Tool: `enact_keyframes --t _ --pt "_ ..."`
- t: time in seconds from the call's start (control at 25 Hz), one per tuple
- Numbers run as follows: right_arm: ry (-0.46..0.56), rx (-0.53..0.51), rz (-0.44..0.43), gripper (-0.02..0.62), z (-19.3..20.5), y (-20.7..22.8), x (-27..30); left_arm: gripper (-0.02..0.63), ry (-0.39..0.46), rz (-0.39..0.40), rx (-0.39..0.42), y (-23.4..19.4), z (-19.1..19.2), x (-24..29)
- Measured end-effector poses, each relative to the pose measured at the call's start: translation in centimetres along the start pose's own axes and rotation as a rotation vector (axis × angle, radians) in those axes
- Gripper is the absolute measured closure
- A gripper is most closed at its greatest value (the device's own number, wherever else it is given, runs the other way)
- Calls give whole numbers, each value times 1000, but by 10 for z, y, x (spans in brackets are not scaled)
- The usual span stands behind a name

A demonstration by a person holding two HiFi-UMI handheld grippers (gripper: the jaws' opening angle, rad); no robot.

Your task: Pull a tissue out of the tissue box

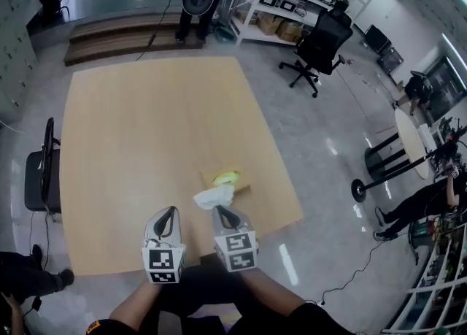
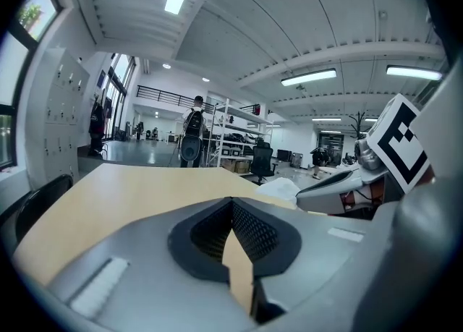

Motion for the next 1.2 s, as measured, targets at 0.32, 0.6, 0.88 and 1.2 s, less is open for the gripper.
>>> enact_keyframes --t 0.32,0.6,0.88,1.2 --pt "-19 -3 3 594 12 -27 -33 588 -3 18 -45 6 18 -32" --pt "0 2 12 594 24 -27 -50 588 3 34 -41 19 31 -41" --pt "53 19 -5 595 46 -9 -74 588 12 15 -14 55 30 -53" --pt "99 39 -53 595 76 28 -105 588 5 -40 -8 111 43 -63"
Point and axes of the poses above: the fingertips, and each gripper's own axes: x forward along the fingers, y to its right, z out of its underside, the point moved 8 cm from there along -x, backward along the fingers, and after that the axes turned 3 degrees about z, right-handed, at the moved point
